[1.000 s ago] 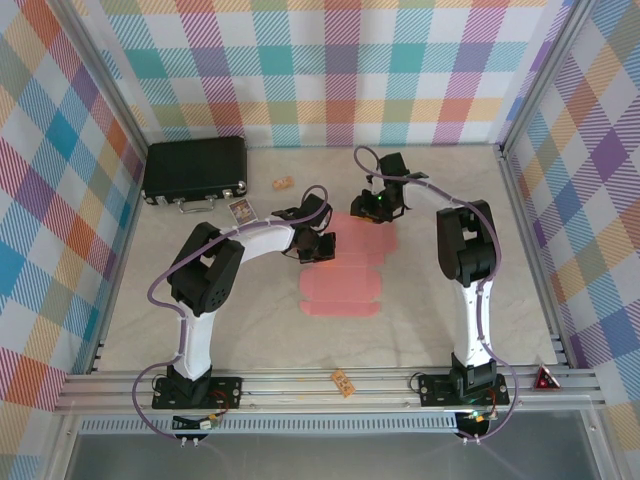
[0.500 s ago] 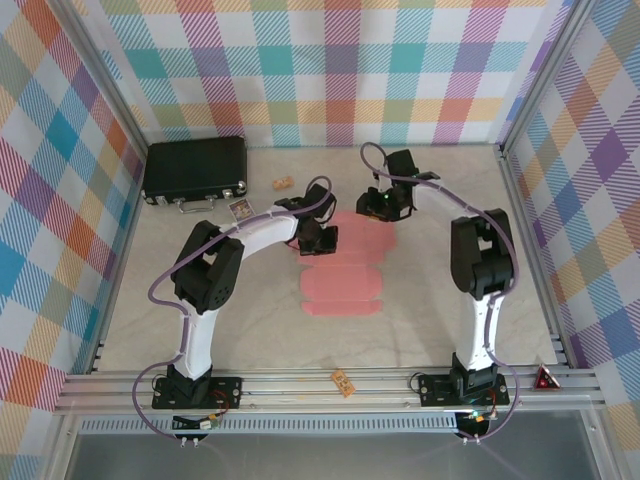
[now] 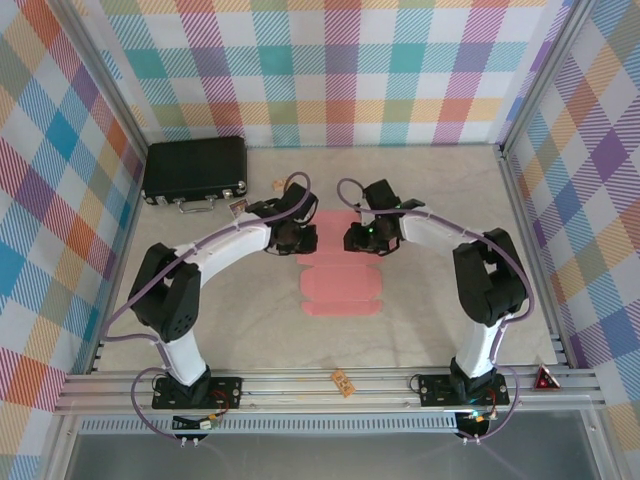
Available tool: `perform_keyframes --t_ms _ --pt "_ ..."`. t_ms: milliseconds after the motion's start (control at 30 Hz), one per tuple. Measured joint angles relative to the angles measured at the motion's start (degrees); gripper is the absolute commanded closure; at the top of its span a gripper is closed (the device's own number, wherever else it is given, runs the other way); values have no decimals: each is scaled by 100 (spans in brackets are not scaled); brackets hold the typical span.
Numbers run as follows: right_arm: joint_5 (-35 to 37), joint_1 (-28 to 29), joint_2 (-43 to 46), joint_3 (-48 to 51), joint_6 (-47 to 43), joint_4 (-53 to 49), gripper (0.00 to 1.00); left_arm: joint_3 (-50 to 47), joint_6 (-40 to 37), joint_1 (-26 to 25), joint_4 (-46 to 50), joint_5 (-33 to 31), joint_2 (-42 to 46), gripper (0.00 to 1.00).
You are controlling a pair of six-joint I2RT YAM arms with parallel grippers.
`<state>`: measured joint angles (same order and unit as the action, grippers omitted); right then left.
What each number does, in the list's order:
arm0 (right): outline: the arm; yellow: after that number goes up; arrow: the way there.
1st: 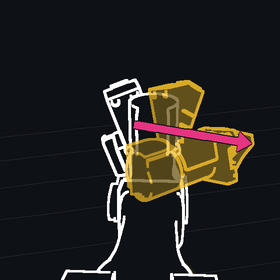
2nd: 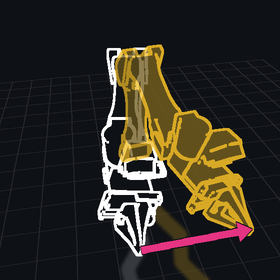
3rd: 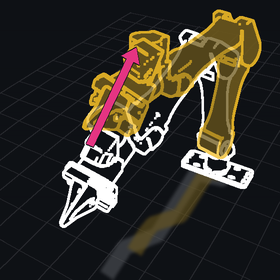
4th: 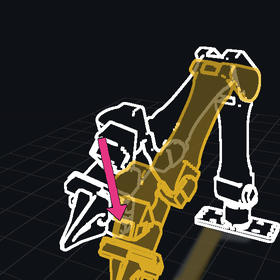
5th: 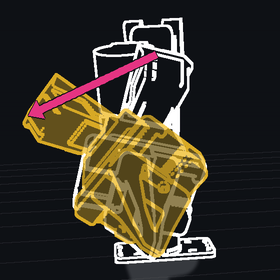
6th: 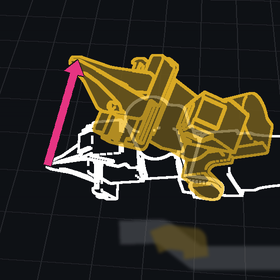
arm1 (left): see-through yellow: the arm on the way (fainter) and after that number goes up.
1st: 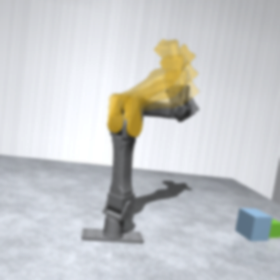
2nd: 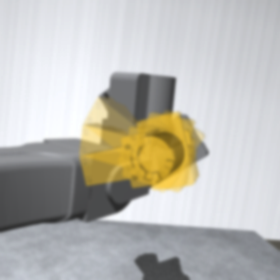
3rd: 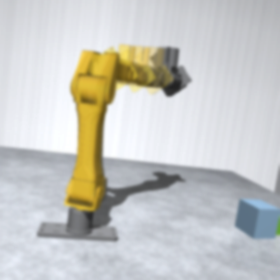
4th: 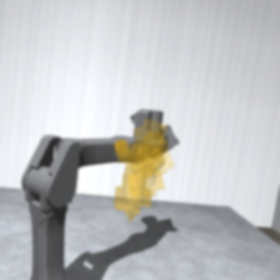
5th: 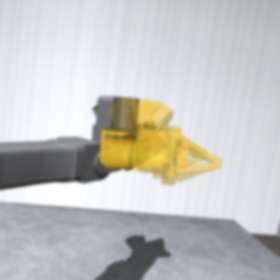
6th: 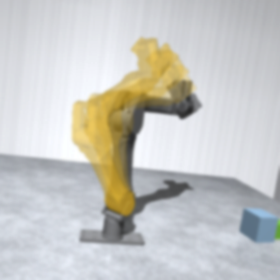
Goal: Fold the paper box
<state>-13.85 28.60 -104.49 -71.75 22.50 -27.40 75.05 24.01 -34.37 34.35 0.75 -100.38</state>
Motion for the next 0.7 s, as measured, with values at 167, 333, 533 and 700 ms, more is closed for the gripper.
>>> perform_keyframes --t_ms 167,333,533,700 --pt "131 236 -42 22 146 87 74 -470 -15 258 -2 -87 46 73" --pt "254 332 -262 175 308 260 76 -697 26 490 -267 90 44 63" --pt "293 339 -468 356 474 332 77 -758 83 636 -715 461 -87 54" --pt "323 369 -476 361 540 417 78 -772 111 717 -953 737 -323 54"
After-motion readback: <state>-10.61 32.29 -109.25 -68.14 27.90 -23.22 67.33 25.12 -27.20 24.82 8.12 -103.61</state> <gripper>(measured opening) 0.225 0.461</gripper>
